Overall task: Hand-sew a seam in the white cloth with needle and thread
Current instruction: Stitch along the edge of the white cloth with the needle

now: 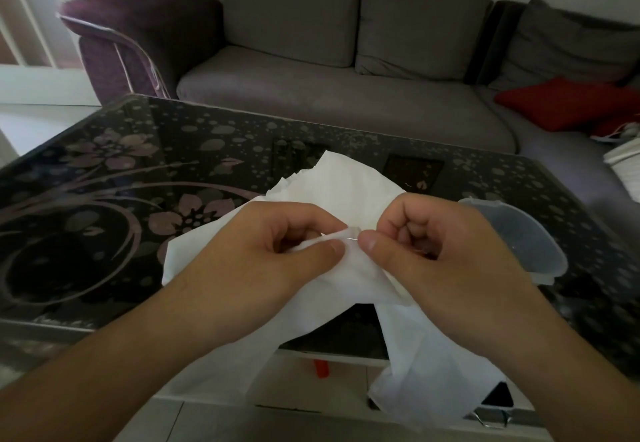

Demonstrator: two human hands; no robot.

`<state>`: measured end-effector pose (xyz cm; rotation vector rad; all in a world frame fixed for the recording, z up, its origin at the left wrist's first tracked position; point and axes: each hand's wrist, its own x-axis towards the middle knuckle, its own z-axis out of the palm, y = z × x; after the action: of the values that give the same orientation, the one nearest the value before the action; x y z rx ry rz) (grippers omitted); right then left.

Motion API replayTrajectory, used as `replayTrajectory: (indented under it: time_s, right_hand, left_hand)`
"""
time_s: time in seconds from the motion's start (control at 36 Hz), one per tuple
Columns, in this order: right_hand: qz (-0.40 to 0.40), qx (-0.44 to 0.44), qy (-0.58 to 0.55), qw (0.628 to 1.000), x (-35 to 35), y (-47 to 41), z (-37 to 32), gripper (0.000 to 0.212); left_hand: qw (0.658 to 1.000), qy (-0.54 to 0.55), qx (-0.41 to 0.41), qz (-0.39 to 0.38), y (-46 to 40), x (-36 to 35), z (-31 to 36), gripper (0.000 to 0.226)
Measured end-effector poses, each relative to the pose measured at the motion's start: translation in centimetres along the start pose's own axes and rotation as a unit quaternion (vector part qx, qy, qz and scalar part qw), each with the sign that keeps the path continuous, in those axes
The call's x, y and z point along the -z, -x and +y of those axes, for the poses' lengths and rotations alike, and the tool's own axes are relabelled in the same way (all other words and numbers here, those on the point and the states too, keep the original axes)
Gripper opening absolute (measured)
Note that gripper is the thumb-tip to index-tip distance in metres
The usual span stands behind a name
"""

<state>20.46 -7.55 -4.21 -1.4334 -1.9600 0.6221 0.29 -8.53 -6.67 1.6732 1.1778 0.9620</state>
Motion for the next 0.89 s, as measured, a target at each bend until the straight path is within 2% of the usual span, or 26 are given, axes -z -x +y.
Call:
replayTrajectory:
  time_s: [0.11, 0.36, 0.53, 0.67, 0.89]
  right_hand:
    - [-0.028, -0.032, -0.102, 0.994, 0.8, -0.2, 0.0, 0.023]
    - [-0.064, -0.097, -0.239, 0.964, 0.7, -0.5, -0.2, 0.025]
    - [-0.041, -0.068, -0.149, 0.986, 0.4, -0.3, -0.1, 0.023]
    - [-0.04, -0.042, -0.107, 0.993, 0.2, 0.0, -0.4, 0.023]
    - [0.008, -0.03, -0.044, 0.999, -0.5, 0.0, -0.2, 0.02]
  left_hand:
    - [1.0, -0.006, 0.003, 0.01, 0.0, -0.1, 0.0, 0.017]
    - [1.0, -0.015, 0.007, 0.01, 0.0, -0.1, 0.0, 0.017]
    - [1.0, -0.004, 0.007, 0.012, 0.0, 0.0, 0.1, 0.017]
    - [1.0, -0.003, 0.004, 0.008, 0.1, 0.0, 0.0, 0.018]
    - [1.0, 0.001, -0.004, -0.005, 0.0, 0.0, 0.1, 0.019]
